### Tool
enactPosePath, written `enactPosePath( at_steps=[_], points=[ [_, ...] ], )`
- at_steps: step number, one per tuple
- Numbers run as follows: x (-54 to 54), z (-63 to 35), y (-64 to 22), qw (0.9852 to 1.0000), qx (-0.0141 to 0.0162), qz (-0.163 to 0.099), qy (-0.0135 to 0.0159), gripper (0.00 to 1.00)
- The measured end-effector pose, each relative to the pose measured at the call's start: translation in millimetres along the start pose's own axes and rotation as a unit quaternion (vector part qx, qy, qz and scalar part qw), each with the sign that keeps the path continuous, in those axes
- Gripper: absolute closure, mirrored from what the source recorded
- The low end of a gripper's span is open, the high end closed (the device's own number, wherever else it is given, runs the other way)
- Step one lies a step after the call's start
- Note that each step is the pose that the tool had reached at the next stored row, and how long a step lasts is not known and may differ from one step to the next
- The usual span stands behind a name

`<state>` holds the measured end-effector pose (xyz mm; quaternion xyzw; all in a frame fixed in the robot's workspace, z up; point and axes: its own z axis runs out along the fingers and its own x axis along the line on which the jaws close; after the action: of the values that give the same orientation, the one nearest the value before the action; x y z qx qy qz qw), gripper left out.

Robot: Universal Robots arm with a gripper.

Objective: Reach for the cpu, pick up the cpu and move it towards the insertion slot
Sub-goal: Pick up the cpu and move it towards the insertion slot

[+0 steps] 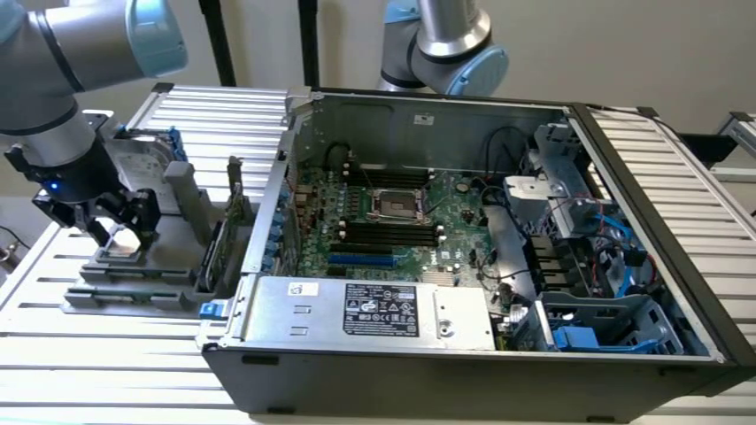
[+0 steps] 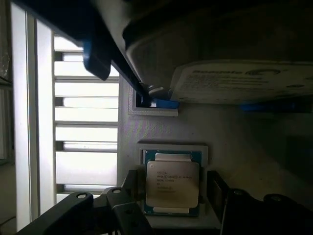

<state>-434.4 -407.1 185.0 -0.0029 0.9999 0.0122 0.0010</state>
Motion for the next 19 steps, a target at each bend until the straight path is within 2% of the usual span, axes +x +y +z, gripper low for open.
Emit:
enactPosePath(
  at_steps=[4, 5, 10, 19],
  points=[
    [0.0, 0.3, 0.2, 1.0, 0.0016, 0.0, 0.0, 0.35],
    [0.0, 0.3, 0.2, 1.0, 0.0019, 0.0, 0.0, 0.42],
    [0.1, 0.2, 0.3, 1.0, 0.0034, 0.0, 0.0003, 0.44],
    [-0.1, 0.0, 0.3, 1.0, 0.0038, 0.0, 0.0002, 0.45]
  ],
)
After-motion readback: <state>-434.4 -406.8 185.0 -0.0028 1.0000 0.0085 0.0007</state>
